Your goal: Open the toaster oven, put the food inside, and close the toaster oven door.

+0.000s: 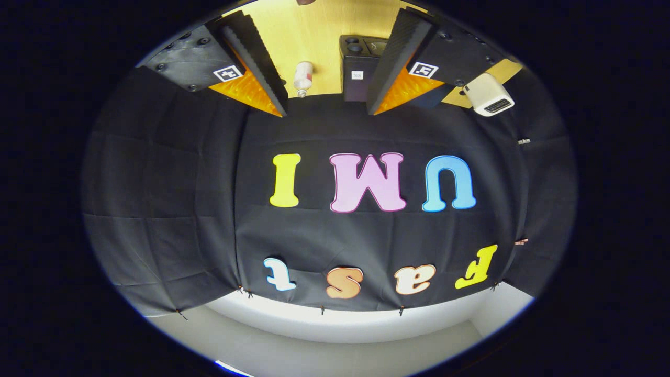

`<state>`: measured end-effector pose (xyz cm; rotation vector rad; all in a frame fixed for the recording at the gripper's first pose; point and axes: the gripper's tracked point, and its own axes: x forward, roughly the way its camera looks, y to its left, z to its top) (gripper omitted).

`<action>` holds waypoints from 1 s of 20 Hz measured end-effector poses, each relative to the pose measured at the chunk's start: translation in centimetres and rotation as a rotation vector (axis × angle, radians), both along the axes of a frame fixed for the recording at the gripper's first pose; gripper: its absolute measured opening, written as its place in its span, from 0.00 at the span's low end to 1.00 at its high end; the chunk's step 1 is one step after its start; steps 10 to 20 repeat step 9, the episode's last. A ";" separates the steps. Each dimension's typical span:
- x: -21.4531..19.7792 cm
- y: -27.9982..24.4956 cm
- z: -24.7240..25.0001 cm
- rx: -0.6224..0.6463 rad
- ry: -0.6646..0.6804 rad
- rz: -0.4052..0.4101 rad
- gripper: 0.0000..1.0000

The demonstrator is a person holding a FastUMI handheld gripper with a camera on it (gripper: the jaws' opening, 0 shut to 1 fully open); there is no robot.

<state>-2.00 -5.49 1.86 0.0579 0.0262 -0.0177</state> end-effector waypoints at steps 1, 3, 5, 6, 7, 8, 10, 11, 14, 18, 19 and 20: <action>0.1 -0.4 0.2 -0.002 -0.001 -0.002 0.99; 0.2 -0.9 0.4 -0.012 0.001 -0.001 0.99; 0.5 -1.1 0.5 -0.015 0.002 0.001 0.99; 0.7 -1.1 0.3 -0.012 0.005 0.003 0.99; 0.8 -1.2 0.2 -0.010 0.010 0.006 0.99; 0.9 -1.3 0.2 -0.006 0.015 0.007 0.99; 1.0 -1.3 0.2 -0.001 0.015 0.007 0.99; 1.0 -1.3 0.2 -0.001 0.015 0.007 0.99; 1.0 -1.3 0.2 -0.001 0.015 0.007 0.99; 1.0 -1.3 0.2 -0.001 0.015 0.007 0.99; 1.0 -1.3 0.2 -0.001 0.015 0.007 0.99; 1.0 -1.3 0.2 -0.001 0.015 0.007 0.99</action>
